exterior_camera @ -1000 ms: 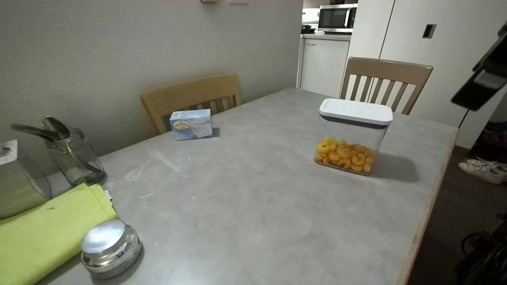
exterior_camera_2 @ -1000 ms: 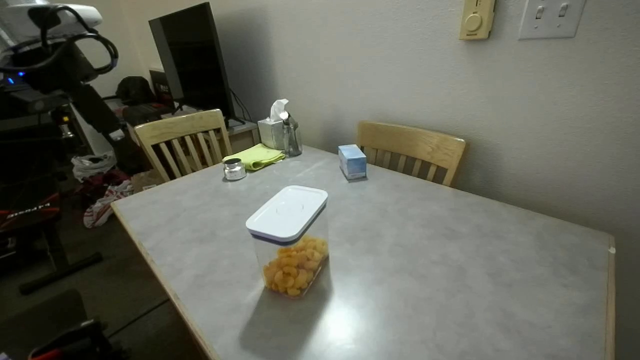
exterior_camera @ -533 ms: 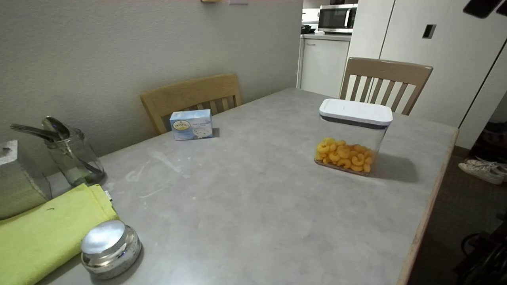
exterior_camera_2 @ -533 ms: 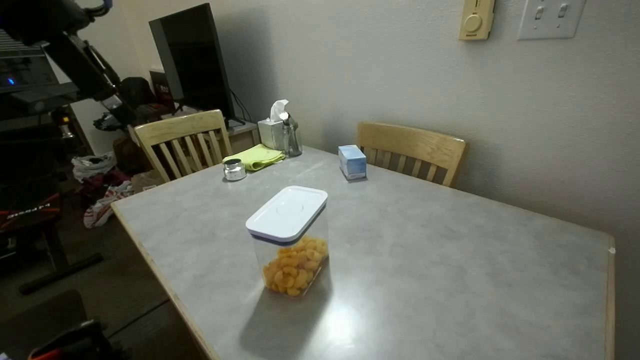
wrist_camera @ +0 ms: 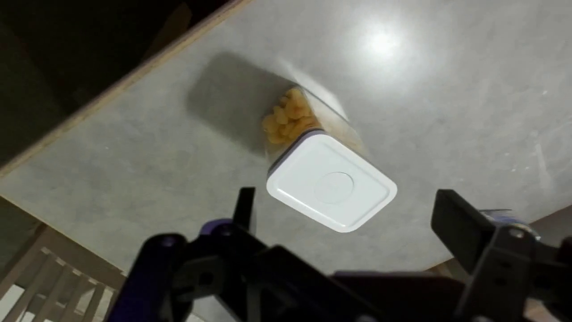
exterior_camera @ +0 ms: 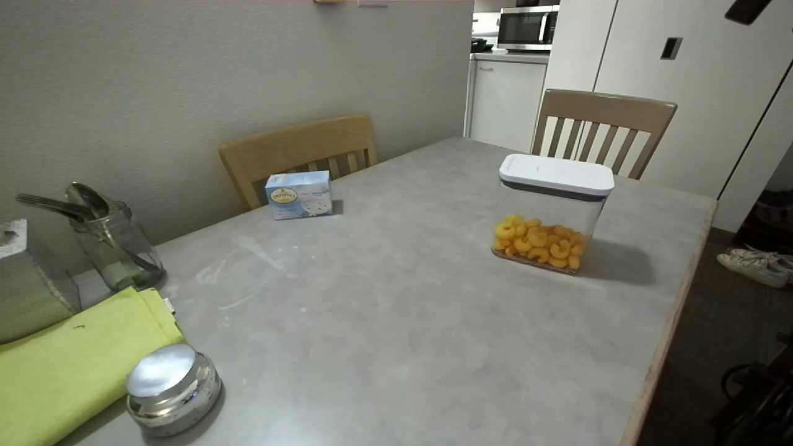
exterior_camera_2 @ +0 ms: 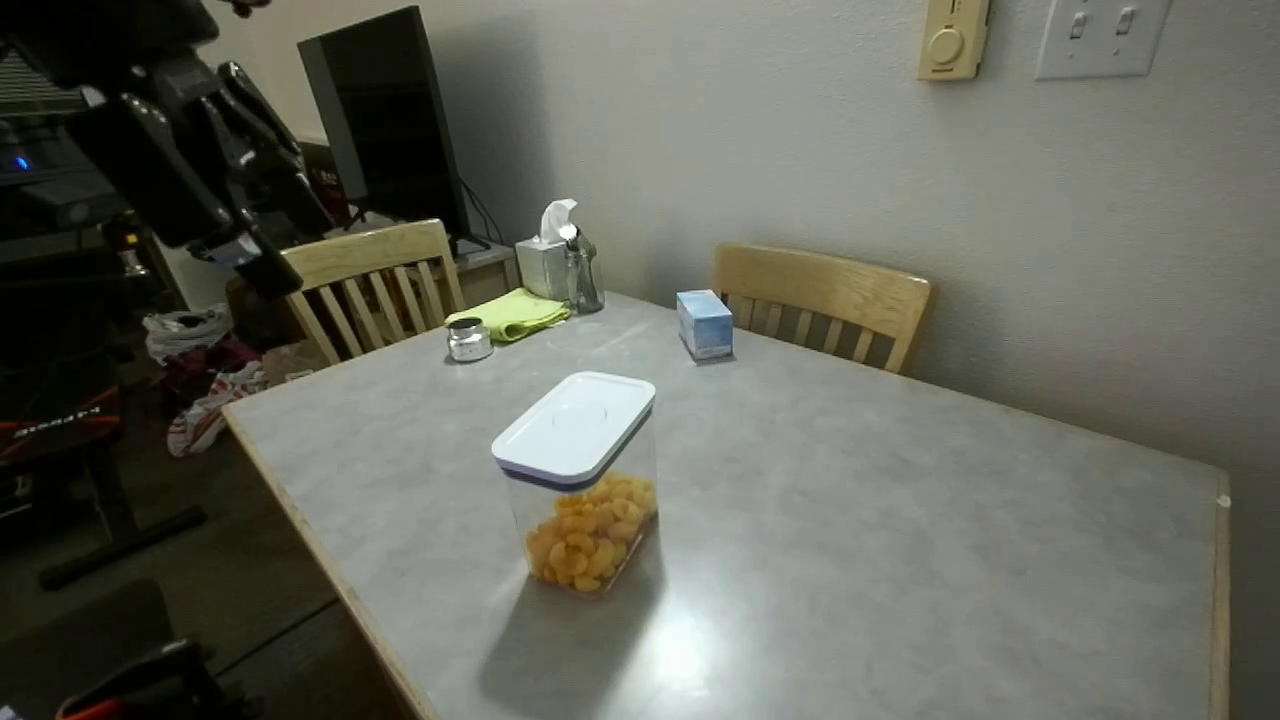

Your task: Press down on the lid and open the food container

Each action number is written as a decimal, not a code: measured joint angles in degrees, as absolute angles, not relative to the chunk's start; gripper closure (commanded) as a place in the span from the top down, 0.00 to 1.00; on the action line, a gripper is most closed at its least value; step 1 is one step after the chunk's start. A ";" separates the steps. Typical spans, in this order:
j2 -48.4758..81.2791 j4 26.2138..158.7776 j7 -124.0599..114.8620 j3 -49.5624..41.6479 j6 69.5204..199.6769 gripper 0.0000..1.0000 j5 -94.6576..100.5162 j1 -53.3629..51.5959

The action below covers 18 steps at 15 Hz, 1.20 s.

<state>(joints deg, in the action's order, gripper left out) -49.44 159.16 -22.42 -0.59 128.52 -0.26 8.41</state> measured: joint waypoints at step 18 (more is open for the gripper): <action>-39.82 158.25 -19.26 -4.25 134.94 1.00 -0.70 12.76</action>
<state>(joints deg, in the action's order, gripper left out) -39.82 158.25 -19.26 -4.25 134.94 -0.70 12.76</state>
